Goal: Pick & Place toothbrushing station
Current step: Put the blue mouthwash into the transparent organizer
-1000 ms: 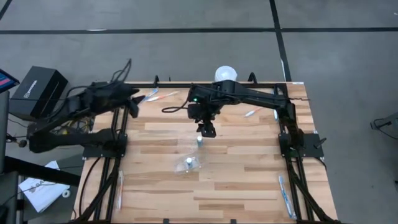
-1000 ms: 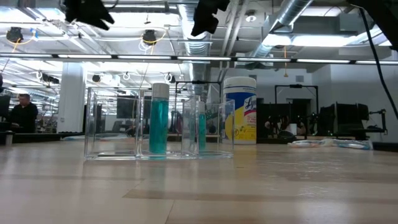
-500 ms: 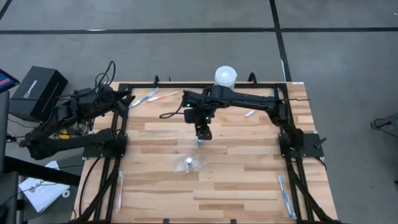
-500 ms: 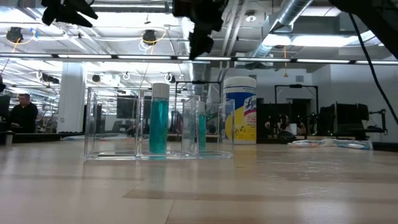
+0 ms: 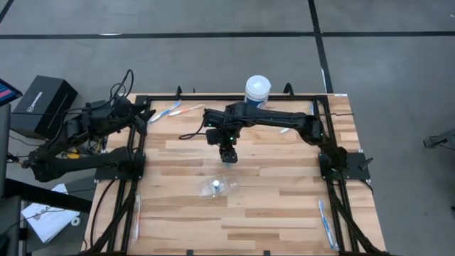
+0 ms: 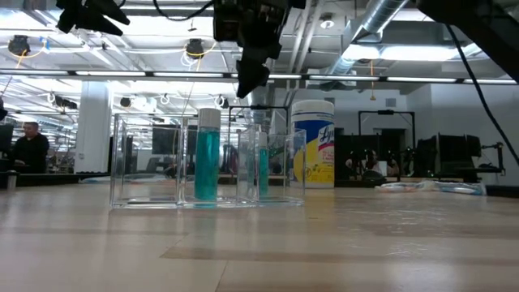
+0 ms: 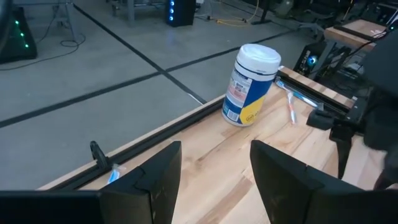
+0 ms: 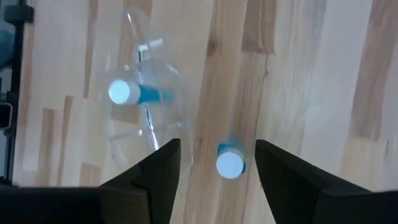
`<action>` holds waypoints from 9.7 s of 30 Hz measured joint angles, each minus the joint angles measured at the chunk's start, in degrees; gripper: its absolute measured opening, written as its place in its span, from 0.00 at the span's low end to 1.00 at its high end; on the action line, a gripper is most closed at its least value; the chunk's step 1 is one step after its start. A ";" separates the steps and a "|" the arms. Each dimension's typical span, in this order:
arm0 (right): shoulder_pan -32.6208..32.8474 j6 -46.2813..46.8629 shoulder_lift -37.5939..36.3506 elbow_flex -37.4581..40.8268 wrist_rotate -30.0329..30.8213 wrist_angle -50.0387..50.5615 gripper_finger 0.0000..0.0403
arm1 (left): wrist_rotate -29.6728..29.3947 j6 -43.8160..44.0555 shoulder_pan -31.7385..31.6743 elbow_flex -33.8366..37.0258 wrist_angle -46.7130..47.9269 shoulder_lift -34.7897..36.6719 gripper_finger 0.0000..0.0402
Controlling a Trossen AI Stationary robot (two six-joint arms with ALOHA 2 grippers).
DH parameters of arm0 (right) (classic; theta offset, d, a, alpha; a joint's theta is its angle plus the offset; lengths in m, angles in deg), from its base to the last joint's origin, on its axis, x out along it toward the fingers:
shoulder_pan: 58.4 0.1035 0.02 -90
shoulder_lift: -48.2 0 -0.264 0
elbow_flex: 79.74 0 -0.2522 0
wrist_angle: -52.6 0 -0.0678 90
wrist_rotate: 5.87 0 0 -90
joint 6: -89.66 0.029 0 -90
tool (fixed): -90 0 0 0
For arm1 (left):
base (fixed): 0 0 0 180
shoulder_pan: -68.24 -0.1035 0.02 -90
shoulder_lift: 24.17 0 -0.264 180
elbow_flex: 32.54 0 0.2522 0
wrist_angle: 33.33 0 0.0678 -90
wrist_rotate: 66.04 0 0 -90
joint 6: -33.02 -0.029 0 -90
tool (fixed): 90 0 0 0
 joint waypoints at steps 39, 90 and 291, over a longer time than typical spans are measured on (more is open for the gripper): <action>-3.27 0.00 -0.92 10.39 -4.60 -0.80 0.46 | 1.44 -2.28 0.00 0.00 -1.29 -0.28 0.46; -0.88 4.33 -21.56 27.42 4.50 -15.26 0.45 | 3.89 -3.94 0.04 0.02 -2.56 -4.39 0.46; -16.75 -5.98 -21.61 -3.75 -9.22 -7.25 0.43 | 29.57 31.85 32.78 11.89 -31.69 -63.17 0.21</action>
